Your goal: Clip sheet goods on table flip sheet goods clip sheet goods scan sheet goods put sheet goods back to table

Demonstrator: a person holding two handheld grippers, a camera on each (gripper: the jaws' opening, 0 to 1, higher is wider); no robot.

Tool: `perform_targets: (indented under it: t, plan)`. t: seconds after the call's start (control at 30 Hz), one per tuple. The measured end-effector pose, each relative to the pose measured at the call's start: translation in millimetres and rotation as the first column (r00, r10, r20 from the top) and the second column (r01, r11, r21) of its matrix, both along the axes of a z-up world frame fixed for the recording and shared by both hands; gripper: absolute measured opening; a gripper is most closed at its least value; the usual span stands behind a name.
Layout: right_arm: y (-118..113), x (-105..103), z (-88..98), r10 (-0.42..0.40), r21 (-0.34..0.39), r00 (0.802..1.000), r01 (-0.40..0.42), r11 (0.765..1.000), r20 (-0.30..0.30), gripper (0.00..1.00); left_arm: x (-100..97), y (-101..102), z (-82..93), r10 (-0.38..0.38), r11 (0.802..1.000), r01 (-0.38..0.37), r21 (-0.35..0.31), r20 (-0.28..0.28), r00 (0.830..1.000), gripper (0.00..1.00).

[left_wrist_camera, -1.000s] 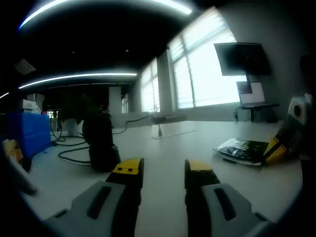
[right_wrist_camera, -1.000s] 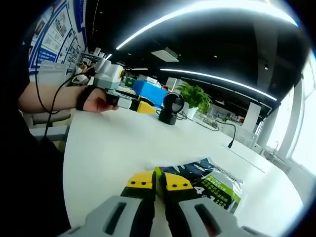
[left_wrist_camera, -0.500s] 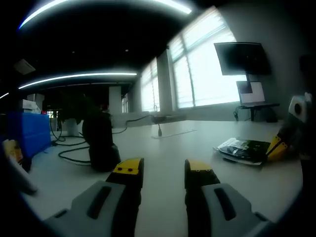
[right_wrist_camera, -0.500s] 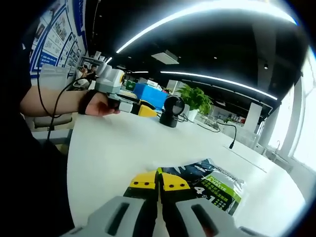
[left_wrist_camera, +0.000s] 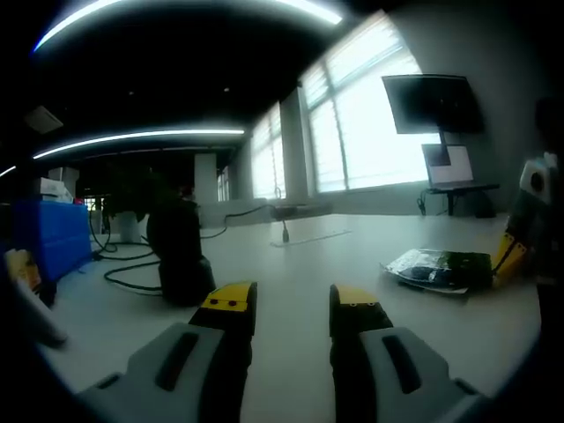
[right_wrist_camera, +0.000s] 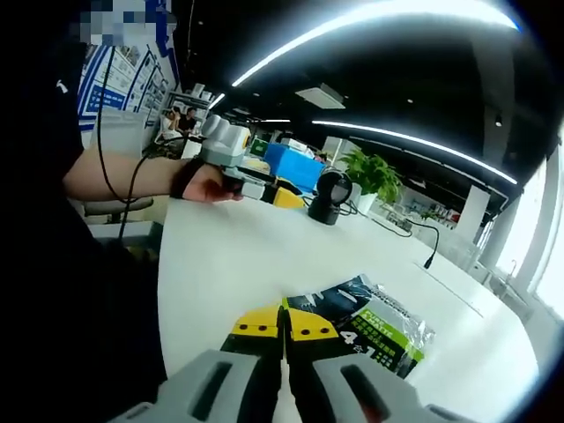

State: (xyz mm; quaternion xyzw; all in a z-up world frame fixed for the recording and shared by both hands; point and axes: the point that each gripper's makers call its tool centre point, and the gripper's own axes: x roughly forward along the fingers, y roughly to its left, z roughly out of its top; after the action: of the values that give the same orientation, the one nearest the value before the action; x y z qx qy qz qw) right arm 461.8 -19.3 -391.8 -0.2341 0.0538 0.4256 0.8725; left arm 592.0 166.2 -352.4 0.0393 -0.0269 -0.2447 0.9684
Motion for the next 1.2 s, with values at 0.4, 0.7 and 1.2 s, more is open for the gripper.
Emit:
perform_targets:
  t: [0.4,0.7,1.2]
  plan:
    - [5.9,3.5,-8.6,-0.006,-0.065,0.992,0.014,0.998,0.122,0.11,0.0,-0.1,-0.6,0.001,1.0,-0.001,0.004,-0.002,1.0,0.26]
    - [7.2,14.1,-6.3,-0.061,-0.039,0.984,0.068,0.997,0.169,0.13,0.2,0.1,-0.7,-0.001,1.0,0.001,0.004,-0.002,1.0,0.26]
    - [1.0,16.8,1.4,-0.087,0.026,0.986,0.084,0.996,0.145,0.0,-0.8,-0.7,-0.2,-0.002,1.0,0.002,0.002,-0.003,1.0,0.26]
